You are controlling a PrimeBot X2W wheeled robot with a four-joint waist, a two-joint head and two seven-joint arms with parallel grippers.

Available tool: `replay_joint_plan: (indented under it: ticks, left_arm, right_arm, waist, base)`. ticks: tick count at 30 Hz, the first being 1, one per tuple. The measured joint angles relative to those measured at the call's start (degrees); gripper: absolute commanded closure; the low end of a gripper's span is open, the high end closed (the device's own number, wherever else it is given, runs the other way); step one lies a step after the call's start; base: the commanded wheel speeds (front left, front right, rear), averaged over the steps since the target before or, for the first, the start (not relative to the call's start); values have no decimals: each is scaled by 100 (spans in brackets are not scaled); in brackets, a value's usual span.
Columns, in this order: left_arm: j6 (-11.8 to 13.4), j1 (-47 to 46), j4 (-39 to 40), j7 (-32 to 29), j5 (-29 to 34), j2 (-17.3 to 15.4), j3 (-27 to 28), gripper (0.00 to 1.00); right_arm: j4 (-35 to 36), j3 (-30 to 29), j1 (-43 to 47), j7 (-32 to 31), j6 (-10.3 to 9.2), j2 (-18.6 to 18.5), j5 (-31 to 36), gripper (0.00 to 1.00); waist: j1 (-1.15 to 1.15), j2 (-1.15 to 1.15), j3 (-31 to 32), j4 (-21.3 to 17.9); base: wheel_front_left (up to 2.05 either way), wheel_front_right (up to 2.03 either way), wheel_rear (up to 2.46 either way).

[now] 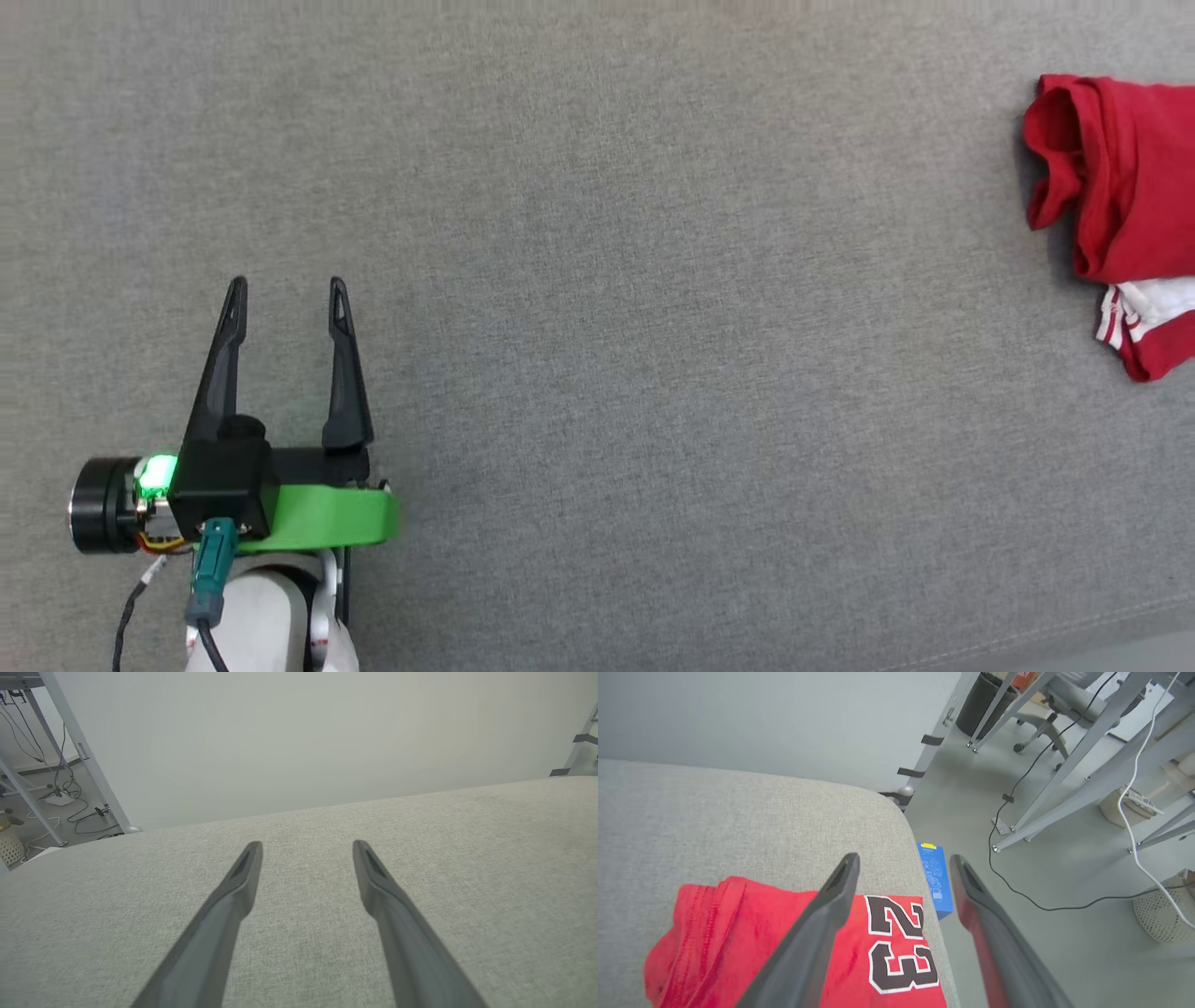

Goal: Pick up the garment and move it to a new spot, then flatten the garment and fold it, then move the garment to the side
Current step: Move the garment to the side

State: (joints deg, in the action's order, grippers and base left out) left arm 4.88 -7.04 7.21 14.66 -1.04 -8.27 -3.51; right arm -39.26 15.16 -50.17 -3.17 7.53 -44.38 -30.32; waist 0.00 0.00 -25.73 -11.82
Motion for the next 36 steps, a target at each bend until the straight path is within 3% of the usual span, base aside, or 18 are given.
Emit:
replay_joint_plan:
  ticks: [8,14,19,27,36]
  left_arm:
    - [94,452,-168,1,-165,127,99,0]
    - [115,754,-321,0,-257,177,204,0]
    - [88,818,-447,1,-268,233,193,0]
    - [41,875,-639,1,-308,293,168,0]
    - [-73,1084,-767,0,-452,342,165,0]
  right_arm:
    - [956,-678,723,1334,0,899,568,0]
    - [1903,-1182,1611,1658,1,2028,1040,0]
    - [2582,-1322,2429,1726,1,2647,1426,0]
    - [2818,-1294,3533,1757,1,3365,1583,0]
    - [2994,-1358,4451,1763,1,3754,1710,0]
  waist:
    - [0,0,723,138]
    - [0,0,1244,317]
    - [0,0,1547,545]
    - [0,0,1952,906]
    - [0,0,2317,1109]
  base:
    - [0,0,0]
    - [0,0,0]
    - [0,0,0]
    - [0,0,0]
    - [0,0,0]
